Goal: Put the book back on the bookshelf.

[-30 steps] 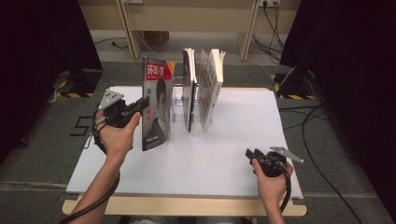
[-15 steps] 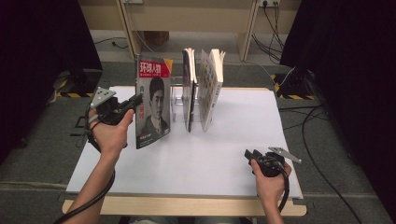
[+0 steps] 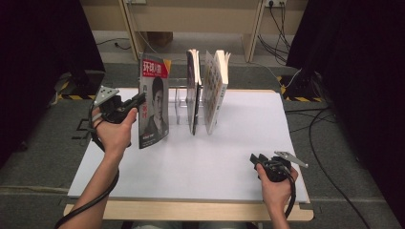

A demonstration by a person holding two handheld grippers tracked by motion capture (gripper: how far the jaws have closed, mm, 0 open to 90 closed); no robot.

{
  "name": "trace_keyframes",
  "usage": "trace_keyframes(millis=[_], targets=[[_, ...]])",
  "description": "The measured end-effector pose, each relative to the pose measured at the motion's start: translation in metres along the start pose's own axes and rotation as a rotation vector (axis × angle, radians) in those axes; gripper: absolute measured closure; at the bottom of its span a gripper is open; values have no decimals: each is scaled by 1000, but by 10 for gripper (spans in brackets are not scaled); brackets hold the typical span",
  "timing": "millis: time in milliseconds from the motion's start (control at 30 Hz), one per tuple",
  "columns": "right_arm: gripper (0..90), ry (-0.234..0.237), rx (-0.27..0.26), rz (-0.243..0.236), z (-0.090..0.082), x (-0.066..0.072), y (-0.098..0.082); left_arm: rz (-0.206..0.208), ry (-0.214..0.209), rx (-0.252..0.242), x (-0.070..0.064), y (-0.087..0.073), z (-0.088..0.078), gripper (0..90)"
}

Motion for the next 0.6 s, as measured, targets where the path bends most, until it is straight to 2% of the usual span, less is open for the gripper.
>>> trace_keyframes(millis=[300,433,600], targets=[[596,1,0,3,0,3,0,9,19,-7,8,14,19,871],[596,-1,2,3,1,1,-1,8,32,-17,12,22,31,870],[596,-1,3,4,2,0,-1,20,53,-13,14,24,48,870]])
Point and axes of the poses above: each handheld gripper's, and its own axes: z roughly forward along the jaws, y roughly out of its top, x roughly to its left, the point moved 7 cm from there along z, roughly forward along the jaws, and after that the axes turned 7 degrees about z, right-handed, at the moved point
